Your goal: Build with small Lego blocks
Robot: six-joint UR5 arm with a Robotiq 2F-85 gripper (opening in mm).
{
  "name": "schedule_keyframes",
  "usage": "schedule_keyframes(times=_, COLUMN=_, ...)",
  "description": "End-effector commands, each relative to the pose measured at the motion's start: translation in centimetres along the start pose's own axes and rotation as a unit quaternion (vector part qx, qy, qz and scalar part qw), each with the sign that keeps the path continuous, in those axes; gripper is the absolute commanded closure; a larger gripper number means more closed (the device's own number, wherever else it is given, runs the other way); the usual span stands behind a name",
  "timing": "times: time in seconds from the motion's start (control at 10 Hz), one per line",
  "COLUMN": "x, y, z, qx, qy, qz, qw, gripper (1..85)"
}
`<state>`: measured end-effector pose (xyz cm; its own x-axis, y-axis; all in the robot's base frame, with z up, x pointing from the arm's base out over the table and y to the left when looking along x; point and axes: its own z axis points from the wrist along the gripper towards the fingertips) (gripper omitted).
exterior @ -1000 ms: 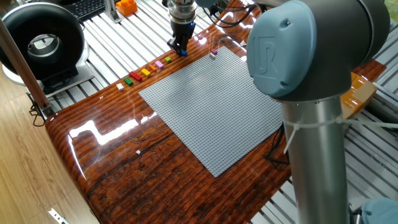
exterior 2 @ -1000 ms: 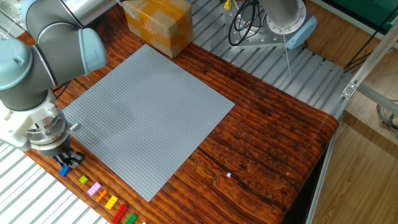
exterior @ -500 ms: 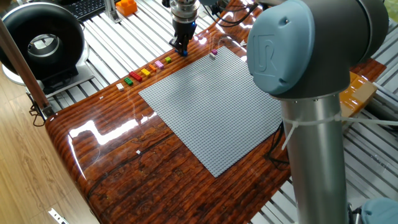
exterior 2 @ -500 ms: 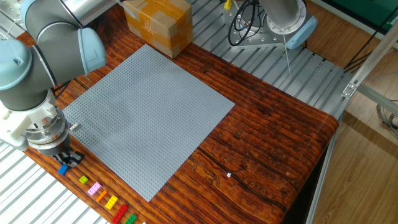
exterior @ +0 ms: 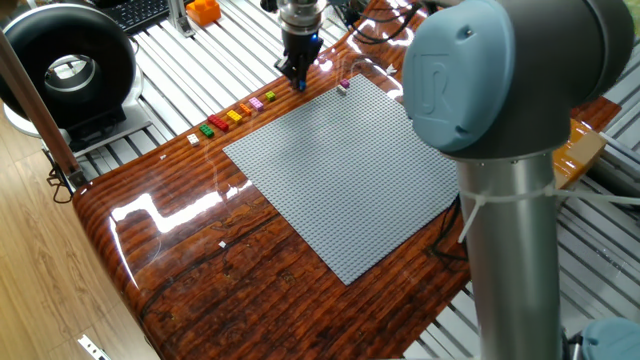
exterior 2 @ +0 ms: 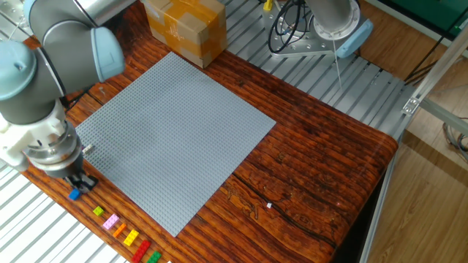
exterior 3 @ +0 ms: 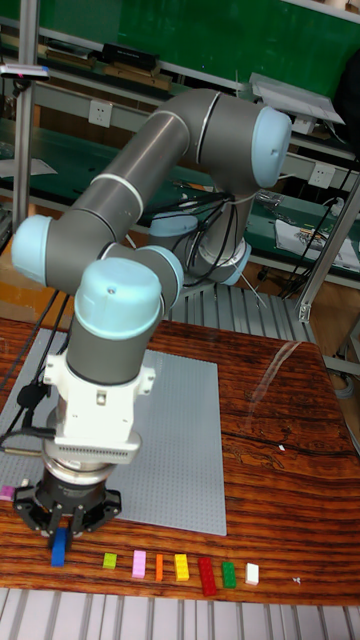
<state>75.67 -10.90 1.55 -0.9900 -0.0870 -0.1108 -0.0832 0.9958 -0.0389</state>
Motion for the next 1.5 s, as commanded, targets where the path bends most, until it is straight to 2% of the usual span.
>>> schedule_keyframes(times=0.0, x=1.9, y=-1.7, z=-1.6, qx=-0.014, qy=-0.011, qz=0.043, qw=0.9989, gripper=84.7)
schedule_keyframes(times=0.2, x=2.6, y=-2.0, z=-2.5, qx=-0.039, qy=-0.021, qz=0.051, qw=0.9977, gripper=84.7)
schedule_keyframes(times=0.3, x=4.4, y=-2.3, z=-3.0, qx=-0.045, qy=-0.006, qz=0.051, qw=0.9977, gripper=84.7)
schedule_keyframes(times=0.5, x=7.3, y=-3.7, z=-2.8, qx=-0.021, qy=0.023, qz=0.057, qw=0.9979, gripper=84.7)
schedule_keyframes(times=0.6, x=8.4, y=-4.3, z=-2.4, qx=-0.01, qy=0.031, qz=0.06, qw=0.9977, gripper=84.7)
schedule_keyframes(times=0.7, x=9.0, y=-4.3, z=-2.1, qx=-0.011, qy=0.03, qz=0.061, qw=0.9977, gripper=84.7)
schedule_keyframes(times=1.0, x=9.1, y=-3.7, z=-1.5, qx=-0.022, qy=0.024, qz=0.068, qw=0.9972, gripper=84.7)
schedule_keyframes(times=1.4, x=8.3, y=-3.4, z=-1.1, qx=-0.019, qy=0.011, qz=0.079, qw=0.9966, gripper=84.7)
